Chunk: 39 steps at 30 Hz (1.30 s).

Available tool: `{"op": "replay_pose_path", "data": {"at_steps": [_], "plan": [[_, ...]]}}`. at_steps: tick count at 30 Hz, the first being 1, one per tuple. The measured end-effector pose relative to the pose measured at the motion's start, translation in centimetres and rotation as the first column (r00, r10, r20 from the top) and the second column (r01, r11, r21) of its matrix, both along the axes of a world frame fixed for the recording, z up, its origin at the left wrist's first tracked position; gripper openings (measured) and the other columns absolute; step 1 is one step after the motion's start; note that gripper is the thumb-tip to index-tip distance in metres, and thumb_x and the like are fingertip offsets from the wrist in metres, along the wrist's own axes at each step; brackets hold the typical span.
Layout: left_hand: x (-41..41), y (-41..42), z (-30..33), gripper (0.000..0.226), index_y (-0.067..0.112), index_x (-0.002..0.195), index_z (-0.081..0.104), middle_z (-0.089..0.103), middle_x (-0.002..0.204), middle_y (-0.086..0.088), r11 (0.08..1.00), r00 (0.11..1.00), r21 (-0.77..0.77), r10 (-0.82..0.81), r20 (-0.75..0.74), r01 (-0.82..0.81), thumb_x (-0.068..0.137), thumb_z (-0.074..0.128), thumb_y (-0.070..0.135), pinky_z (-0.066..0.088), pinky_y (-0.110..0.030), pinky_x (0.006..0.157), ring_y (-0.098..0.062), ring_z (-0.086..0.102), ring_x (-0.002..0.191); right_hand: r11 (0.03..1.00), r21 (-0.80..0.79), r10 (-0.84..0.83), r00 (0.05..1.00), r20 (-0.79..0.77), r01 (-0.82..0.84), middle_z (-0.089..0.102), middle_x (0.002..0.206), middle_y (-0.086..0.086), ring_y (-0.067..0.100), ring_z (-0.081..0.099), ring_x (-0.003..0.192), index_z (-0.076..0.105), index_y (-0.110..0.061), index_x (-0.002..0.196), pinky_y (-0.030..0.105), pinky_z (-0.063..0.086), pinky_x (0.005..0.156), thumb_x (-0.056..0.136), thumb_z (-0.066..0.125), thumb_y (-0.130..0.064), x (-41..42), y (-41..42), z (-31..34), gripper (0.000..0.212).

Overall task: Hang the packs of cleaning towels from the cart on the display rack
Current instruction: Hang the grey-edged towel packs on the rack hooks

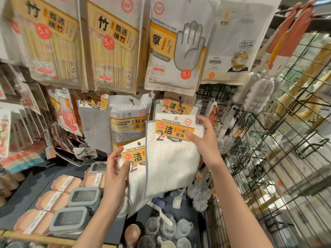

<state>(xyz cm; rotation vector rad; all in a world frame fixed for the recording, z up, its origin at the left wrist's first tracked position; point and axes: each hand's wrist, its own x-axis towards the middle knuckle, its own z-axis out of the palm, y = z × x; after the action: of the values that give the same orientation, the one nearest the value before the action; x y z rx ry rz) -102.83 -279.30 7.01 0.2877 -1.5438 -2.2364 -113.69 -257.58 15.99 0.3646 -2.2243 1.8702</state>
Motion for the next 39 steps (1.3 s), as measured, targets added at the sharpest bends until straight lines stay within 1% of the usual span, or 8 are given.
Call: {"op": "replay_pose_path", "data": {"at_steps": [5,10,13,16,20,26,31,39], "plan": [[0.0,-0.5,-0.2,0.036,0.038,0.111,0.061,0.059,0.130,-0.001,1.000,1.000,-0.021,-0.010,0.010,0.010,0.099,0.047,0.007,0.041,-0.037,0.088,-0.028,0.057,0.120,0.997,-0.061,-0.056,0.996,-0.074,0.051,0.052,0.115,-0.016,-0.011,0.052,0.103,0.051,-0.029,0.117,0.006,0.046,0.076,0.078,0.066,0.006,-1.5,-0.5,1.1,0.055],[0.1,-0.9,-0.4,0.031,0.038,0.107,0.065,0.055,0.138,-0.005,1.000,1.000,-0.027,-0.008,0.030,0.008,0.099,0.049,0.013,0.043,-0.034,0.085,-0.022,0.061,0.114,0.994,-0.031,-0.108,0.991,-0.081,0.106,0.049,0.110,-0.026,-0.007,0.049,0.104,0.050,-0.031,0.115,0.002,0.042,0.078,0.078,0.067,0.006,-2.4,-1.1,1.5,0.056],[0.4,-1.2,-0.6,0.031,0.037,0.105,0.067,0.053,0.141,-0.005,1.000,0.999,-0.004,-0.005,0.040,0.005,0.099,0.049,0.012,0.042,-0.040,0.091,-0.026,0.059,0.119,0.991,-0.020,-0.130,0.986,-0.102,0.129,0.050,0.118,-0.011,-0.003,0.048,0.105,0.049,-0.022,0.119,-0.004,0.038,0.073,0.077,0.066,0.008,-2.6,-1.4,1.8,0.054],[0.6,-1.3,-0.6,0.031,0.033,0.107,0.066,0.051,0.143,-0.008,1.000,0.999,0.024,0.002,0.049,-0.003,0.099,0.048,0.010,0.042,-0.046,0.098,-0.029,0.057,0.122,0.988,-0.022,-0.156,0.979,-0.130,0.154,0.046,0.119,-0.006,0.004,0.047,0.107,0.045,-0.017,0.116,-0.002,0.036,0.078,0.077,0.065,0.009,-2.5,-1.5,1.7,0.051],[0.8,-1.5,-0.3,0.028,0.029,0.110,0.064,0.051,0.143,-0.007,0.999,0.998,0.033,0.001,0.058,-0.003,0.100,0.047,0.009,0.043,-0.046,0.096,-0.030,0.056,0.123,0.982,0.018,-0.182,0.974,-0.137,0.186,0.049,0.108,-0.008,0.016,0.048,0.111,0.044,-0.017,0.100,0.026,0.042,0.092,0.079,0.063,0.008,-2.5,-1.5,1.4,0.037],[1.4,-1.5,0.3,0.030,0.032,0.107,0.065,0.059,0.134,-0.003,0.999,0.998,0.043,0.006,0.060,-0.008,0.100,0.047,0.010,0.048,-0.033,0.082,-0.025,0.062,0.113,0.985,0.041,-0.161,0.980,-0.118,0.166,0.058,0.101,-0.010,0.001,0.052,0.096,0.059,-0.013,0.090,-0.001,0.036,0.075,0.083,0.059,0.007,-3.0,-1.4,1.0,0.021],[1.7,-1.7,0.6,0.030,0.035,0.105,0.065,0.067,0.122,-0.001,1.000,0.997,0.014,0.026,0.070,-0.027,0.100,0.047,0.011,0.051,-0.025,0.072,-0.018,0.066,0.102,0.981,0.114,-0.155,0.988,-0.022,0.157,0.057,0.112,-0.005,0.010,0.049,0.109,0.065,-0.015,0.093,0.020,0.036,0.094,0.086,0.056,0.006,-4.5,-1.5,0.4,0.024],[2.0,-1.7,0.4,0.030,0.036,0.106,0.065,0.069,0.118,0.001,0.999,0.995,0.015,0.042,0.090,-0.043,0.100,0.048,0.013,0.052,-0.023,0.065,-0.019,0.066,0.100,0.980,0.154,-0.138,0.989,0.049,0.129,0.049,0.116,-0.008,0.006,0.042,0.112,0.063,-0.017,0.096,0.019,0.033,0.095,0.088,0.050,0.008,-6.7,-1.7,1.2,0.029]]}}
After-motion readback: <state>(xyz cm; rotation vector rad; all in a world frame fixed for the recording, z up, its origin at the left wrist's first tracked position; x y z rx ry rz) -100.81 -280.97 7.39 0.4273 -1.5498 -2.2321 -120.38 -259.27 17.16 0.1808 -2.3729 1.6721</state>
